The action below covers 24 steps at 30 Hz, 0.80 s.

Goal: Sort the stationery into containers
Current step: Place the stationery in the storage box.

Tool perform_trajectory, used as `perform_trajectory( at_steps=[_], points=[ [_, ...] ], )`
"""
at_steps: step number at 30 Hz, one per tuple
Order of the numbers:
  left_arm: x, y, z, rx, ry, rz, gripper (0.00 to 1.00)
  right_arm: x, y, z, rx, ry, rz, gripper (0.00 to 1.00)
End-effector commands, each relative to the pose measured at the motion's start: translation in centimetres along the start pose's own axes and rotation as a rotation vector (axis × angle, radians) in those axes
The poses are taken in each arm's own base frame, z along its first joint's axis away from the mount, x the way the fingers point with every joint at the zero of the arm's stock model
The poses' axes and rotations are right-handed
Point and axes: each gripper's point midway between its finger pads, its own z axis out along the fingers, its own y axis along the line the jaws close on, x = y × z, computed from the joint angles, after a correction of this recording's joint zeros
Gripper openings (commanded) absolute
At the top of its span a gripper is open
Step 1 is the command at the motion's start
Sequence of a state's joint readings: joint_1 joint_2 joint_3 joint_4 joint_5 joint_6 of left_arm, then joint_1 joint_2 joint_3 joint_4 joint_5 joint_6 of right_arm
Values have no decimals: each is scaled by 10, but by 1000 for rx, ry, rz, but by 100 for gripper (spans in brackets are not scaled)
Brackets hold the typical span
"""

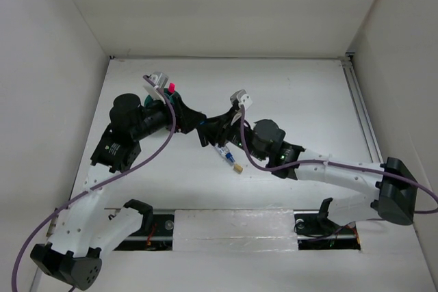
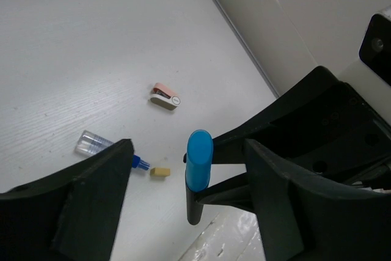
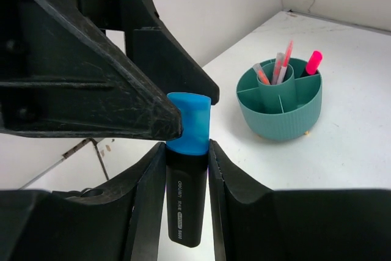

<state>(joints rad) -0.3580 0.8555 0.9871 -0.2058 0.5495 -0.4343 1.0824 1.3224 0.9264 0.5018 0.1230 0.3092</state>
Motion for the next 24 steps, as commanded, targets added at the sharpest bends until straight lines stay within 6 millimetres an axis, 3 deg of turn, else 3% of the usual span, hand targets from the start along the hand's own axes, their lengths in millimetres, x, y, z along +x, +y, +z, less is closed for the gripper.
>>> perform_trajectory(
  at_steps=[1,6,13,18,21,22,24],
  points=[
    [-5,-9,0,53,-19,33,65,-43,19,7,-37,-127,7,0],
    [-5,-10,2,61,-15,33,60,-43,20,10,-28,-129,10,0],
    [-5,-10,2,61,-15,33,43,-46,28,12,-51,-141,14,0],
    [-2,-7,4,53,-1,24,16,-46,28,12,-52,-140,23,0],
    [-5,-9,3,57,-8,29,10,-46,28,12,-52,-140,23,0],
    [-5,-9,3,57,-8,29,1,-46,28,12,-52,-140,23,0],
    [-5,-6,3,41,-7,33,0,-45,30,11,-62,-137,31,0]
  ],
)
